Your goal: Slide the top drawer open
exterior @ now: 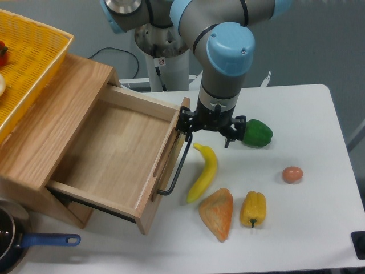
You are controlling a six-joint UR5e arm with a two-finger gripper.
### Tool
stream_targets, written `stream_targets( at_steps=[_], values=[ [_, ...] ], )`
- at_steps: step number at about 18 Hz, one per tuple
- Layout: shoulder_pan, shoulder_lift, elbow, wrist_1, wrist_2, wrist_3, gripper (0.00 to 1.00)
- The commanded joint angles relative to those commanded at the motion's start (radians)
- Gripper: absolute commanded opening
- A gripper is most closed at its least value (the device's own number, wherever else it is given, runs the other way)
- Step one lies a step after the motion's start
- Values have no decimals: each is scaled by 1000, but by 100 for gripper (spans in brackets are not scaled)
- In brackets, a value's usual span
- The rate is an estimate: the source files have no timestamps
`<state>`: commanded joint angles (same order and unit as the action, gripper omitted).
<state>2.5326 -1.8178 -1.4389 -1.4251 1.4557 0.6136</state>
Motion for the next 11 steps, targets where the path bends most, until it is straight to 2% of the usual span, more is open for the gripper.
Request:
stream_targets(
  at_steps=[11],
  values=[
    [8,-6,6,0,0,31,100]
  ],
)
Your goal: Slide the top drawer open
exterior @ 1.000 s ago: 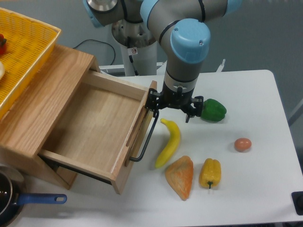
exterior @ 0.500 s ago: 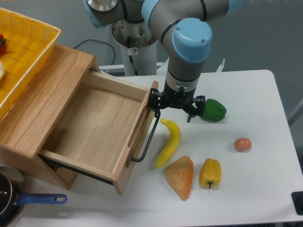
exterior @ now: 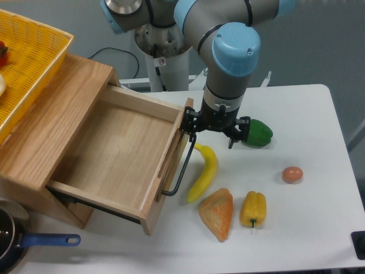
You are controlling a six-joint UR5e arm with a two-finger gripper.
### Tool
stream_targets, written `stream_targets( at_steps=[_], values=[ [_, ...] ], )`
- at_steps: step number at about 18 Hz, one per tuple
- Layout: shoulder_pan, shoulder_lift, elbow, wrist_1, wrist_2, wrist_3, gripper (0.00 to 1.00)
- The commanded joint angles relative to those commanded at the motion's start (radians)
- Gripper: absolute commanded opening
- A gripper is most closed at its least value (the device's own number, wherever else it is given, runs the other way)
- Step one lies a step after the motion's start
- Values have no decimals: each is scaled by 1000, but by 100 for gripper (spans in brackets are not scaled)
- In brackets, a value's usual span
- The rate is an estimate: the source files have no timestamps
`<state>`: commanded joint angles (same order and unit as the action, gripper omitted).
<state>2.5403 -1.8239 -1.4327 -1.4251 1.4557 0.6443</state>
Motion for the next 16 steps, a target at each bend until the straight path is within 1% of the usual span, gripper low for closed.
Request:
stream_targets(
  at_steps=[7,13,16],
  values=[
    [-2,2,2,-2,-5,-9,100],
    [-14,14,0,-9,-11,-15,100],
    [-14,28,0,-12,-32,-17,100]
  ],
)
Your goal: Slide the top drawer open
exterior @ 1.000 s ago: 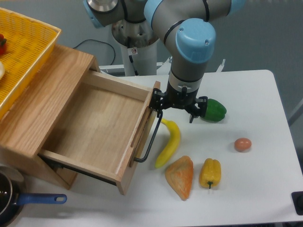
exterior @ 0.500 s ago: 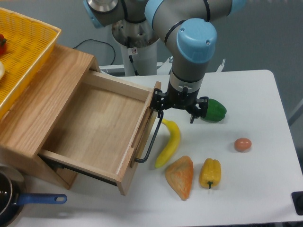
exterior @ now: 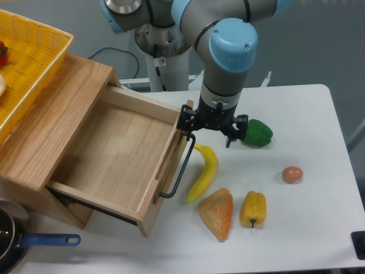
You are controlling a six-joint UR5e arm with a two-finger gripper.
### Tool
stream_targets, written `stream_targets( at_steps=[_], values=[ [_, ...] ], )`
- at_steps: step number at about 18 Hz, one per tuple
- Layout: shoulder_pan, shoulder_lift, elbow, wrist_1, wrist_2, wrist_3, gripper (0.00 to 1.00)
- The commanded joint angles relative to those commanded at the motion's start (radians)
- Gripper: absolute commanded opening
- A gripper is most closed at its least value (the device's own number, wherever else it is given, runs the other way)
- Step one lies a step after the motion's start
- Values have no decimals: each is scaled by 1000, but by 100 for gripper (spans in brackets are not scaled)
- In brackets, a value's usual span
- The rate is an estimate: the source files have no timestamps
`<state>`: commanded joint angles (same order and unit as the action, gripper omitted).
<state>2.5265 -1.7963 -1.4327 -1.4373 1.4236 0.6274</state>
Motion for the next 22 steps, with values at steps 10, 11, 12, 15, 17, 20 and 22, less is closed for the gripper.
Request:
stream_targets(
  at_steps=[10,11,12,15,17,20,22],
  values=[
    [8,26,2,-46,-3,29,100],
    [11,28,2,-57,-3,55,100],
    [14,38,2,-70,-2,81,100],
    [31,58,-9,-97,17,162,100],
    [32,69,-20,-106,63,272,100],
    [46,74,-23,-115,83,339,100],
    [55,74,-23,-114,100,383,100]
  ],
)
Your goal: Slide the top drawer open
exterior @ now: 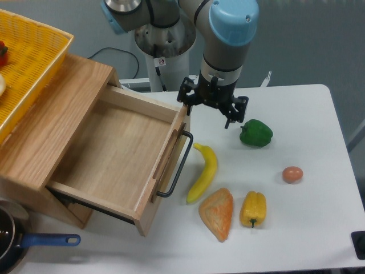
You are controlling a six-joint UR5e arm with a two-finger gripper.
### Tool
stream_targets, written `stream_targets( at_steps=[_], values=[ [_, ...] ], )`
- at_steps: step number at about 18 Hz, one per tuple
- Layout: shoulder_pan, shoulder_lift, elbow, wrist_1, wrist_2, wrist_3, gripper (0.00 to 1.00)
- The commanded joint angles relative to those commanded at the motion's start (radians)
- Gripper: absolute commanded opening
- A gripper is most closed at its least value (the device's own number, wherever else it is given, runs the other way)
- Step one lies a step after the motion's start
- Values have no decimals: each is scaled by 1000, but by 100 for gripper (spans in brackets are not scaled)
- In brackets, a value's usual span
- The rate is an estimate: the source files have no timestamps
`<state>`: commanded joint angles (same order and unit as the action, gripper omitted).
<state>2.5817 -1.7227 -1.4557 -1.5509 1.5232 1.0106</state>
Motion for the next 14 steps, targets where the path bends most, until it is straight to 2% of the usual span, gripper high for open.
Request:
stream_targets(
  at_steps=[4,9,14],
  values=[
    [46,3,-2,-5,15,130,100],
    [87,-2,-9,9,32,143,100],
    [94,-21,-11,26,45,175,100]
  ],
)
